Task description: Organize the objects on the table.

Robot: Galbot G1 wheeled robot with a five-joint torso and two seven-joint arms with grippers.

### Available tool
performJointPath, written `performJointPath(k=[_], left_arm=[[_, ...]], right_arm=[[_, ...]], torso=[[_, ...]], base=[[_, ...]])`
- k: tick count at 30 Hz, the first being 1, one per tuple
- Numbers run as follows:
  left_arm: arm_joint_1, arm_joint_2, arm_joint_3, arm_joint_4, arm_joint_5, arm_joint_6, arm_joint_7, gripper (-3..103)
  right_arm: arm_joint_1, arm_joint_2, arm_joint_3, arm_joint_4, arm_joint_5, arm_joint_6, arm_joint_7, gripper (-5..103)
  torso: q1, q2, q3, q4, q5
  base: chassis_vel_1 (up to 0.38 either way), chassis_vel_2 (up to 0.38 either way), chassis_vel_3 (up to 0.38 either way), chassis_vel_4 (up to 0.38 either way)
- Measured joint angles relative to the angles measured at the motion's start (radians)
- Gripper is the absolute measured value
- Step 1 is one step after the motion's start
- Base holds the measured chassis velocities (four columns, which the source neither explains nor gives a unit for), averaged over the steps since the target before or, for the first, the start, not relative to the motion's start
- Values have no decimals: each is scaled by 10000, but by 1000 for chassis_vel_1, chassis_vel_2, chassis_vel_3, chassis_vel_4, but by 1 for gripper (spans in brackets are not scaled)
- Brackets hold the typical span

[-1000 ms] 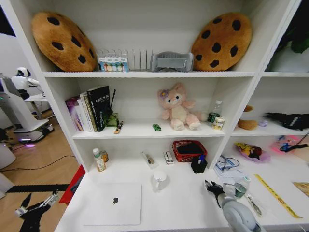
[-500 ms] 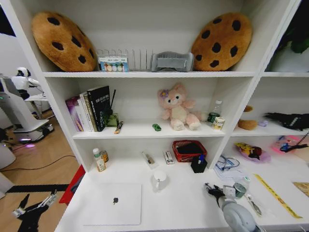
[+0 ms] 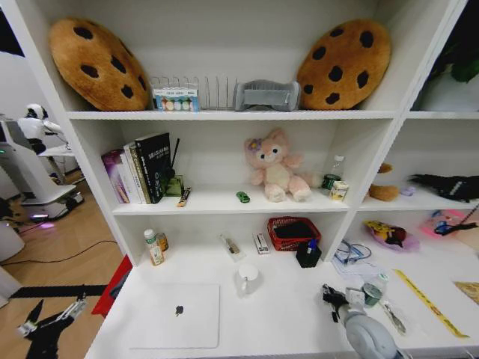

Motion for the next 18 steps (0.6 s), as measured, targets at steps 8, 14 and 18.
performJointPath(k=[8, 14, 18], left_arm=[[22, -60, 71, 7, 164, 1, 0, 100], [57, -115, 70, -24, 199, 0, 2, 100], [26, -112, 69, -42, 242, 13, -8, 100]], right_arm=[[1482, -51, -532, -1086, -3817, 3877, -1723, 11], [3250, -163, -1384, -2179, -4094, 4608, -1888, 11], [4251, -252, -1844, -3034, -4413, 4800, -1962, 11]], torso=[[0, -1, 0, 2, -2], [1, -1, 0, 1, -2], [2, -1, 1, 4, -2]], base=[[0, 0, 0, 0], [0, 0, 0, 0], [0, 0, 0, 0]])
